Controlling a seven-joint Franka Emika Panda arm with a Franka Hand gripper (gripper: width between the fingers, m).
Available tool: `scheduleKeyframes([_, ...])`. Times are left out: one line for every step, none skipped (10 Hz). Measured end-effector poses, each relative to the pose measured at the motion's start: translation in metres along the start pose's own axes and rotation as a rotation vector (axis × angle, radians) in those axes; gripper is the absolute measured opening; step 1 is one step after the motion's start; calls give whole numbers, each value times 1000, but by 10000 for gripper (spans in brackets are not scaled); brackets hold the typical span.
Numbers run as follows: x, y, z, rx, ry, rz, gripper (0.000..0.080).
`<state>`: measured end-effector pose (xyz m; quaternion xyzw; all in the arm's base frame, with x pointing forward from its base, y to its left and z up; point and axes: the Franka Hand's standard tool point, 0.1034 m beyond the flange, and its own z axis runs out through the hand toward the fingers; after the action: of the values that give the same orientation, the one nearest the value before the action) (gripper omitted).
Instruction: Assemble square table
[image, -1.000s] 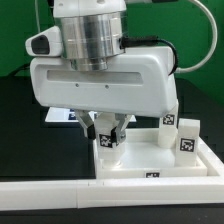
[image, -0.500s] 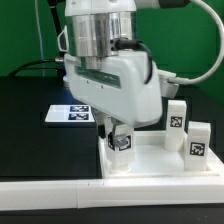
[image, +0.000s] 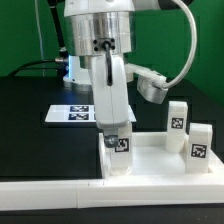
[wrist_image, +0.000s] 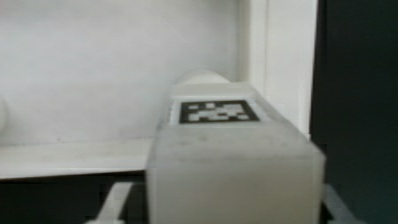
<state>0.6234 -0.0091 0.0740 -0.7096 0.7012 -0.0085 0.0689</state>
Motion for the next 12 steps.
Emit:
scheduleKeyframes([-3,0,0,-7,7,-70,304])
scheduleKeyframes([-12,-3,-1,-16,24,-201,511])
scheduleKeyframes([-19,-4,-3,-25,42,-409,613])
scheduleKeyframes([-18,-4,-2,-25,40,-464,613])
scheduleKeyframes([-18,-4,-2,-28,41,-540,638])
scheduleKeyframes([-18,-4,-2,-32,43,-643,647])
scheduleKeyframes([-20,-4,-2,-52,66,-846,647])
scheduleKeyframes([-19,-6,-2,-48,89,-1037,647])
scheduleKeyframes([-17,-5,-1,-49,96,-1188,649])
scheduleKeyframes([-11,-4,-2,-56,96,-1316,649])
scheduleKeyframes([-5,-6,-3,-50,107,-1330,649])
scheduleKeyframes([-5,-6,-3,-49,106,-1319,649])
